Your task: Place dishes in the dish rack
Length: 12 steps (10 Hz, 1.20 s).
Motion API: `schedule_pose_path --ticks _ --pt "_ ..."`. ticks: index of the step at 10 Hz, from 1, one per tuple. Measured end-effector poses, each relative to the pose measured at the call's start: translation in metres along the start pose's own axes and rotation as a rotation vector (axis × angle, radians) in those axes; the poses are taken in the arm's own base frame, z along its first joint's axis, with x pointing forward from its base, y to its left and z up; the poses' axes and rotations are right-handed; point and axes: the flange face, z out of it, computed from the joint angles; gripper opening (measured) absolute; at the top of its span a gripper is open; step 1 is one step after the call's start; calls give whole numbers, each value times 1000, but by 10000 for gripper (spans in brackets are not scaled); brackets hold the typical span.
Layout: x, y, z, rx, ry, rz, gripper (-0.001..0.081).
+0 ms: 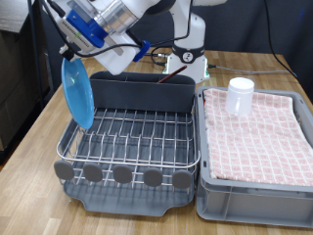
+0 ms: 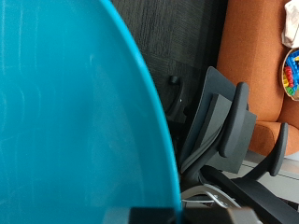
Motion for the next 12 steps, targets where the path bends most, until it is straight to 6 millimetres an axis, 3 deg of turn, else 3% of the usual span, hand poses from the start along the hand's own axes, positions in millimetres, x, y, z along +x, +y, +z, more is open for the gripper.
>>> schedule_pose_path --ticks 5,12 --pt "-19 -13 24 26 12 -6 14" --pt "-40 -22 32 31 3 10 14"
